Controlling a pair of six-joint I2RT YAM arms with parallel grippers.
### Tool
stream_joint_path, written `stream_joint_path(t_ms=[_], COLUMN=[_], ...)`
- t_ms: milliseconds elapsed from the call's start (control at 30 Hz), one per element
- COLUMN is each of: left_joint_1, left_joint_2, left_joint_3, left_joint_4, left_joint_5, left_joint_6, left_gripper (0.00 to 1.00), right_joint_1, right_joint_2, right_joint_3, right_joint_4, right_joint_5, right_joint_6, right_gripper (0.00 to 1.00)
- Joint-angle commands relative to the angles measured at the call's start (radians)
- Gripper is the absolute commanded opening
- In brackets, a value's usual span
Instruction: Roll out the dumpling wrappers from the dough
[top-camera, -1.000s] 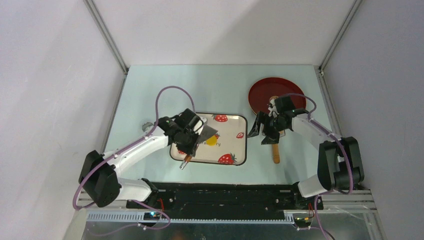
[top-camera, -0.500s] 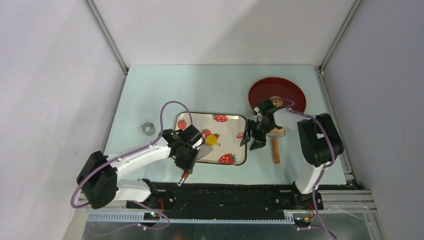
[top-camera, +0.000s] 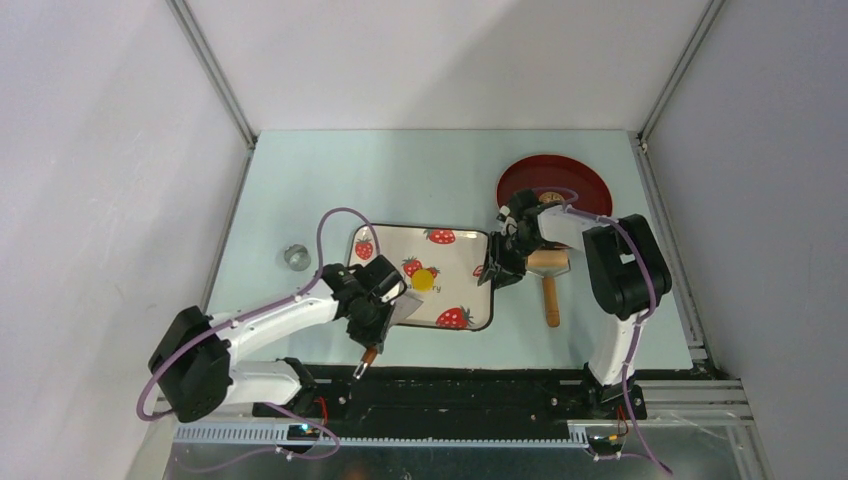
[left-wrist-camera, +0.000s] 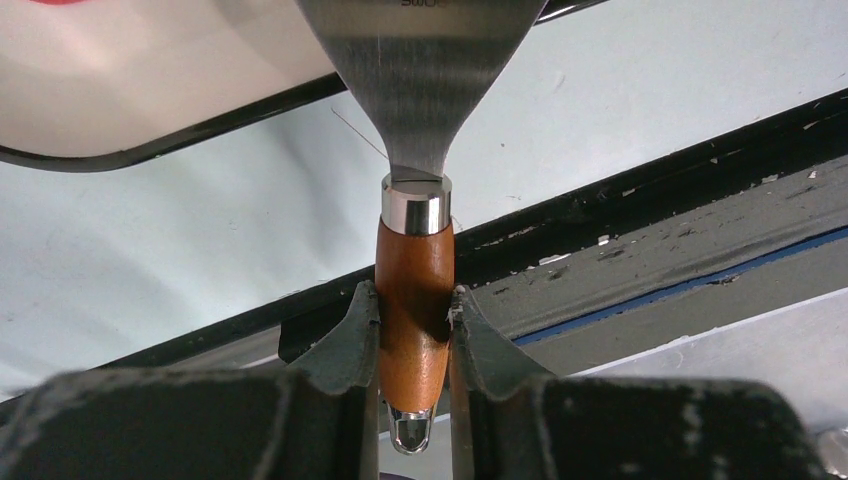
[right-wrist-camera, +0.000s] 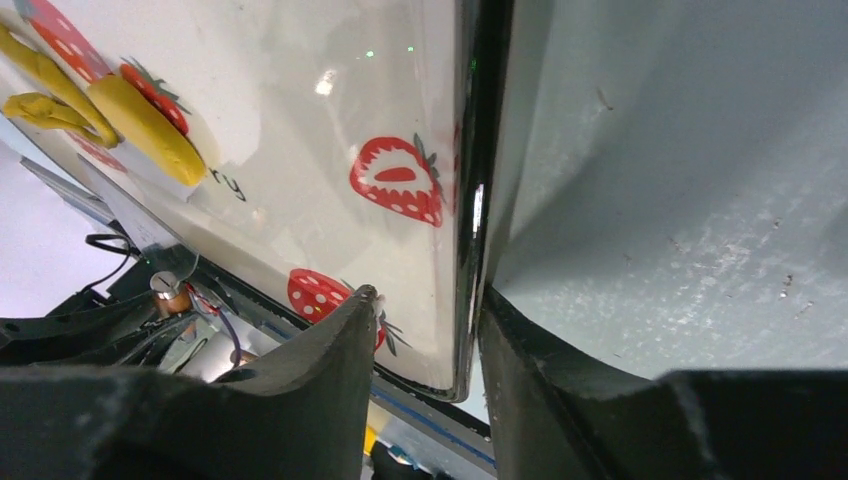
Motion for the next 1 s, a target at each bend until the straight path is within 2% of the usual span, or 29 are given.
stream_joint_path(t_ms=[0,200,333,967], left_joint_1=[-0.014,-0.021,-0.038,-0.071], left_joint_2=[0.023,0.092,0.12,0.241], left_joint_3=[0.026,0.078,0.107,0.163], left_joint_4=[0.017,0.017,0.015,-0.017], left_joint_5=[-0.008,-0.027,-0.028,0.005], left_joint_6=[-0.026,-0.001,0.001,-0.008], left_gripper=[0.0,0.0,0.0,0.0], right_joint_1=[0.016,0.022,0.022,0.019], right_joint_2=[0.037,0.044,0.042,0.025], right_joint_3=[0.023,0.022,0.023,0.022], right_joint_4=[-0.012,-0.017,-0.03,-0.052], right_joint_5=[0.029,0.045,0.053,0.067], right_joint_6=[-0.026,-0.03,-0.039,-0.044], right_gripper=[0.43,0.13,0.02,0.0])
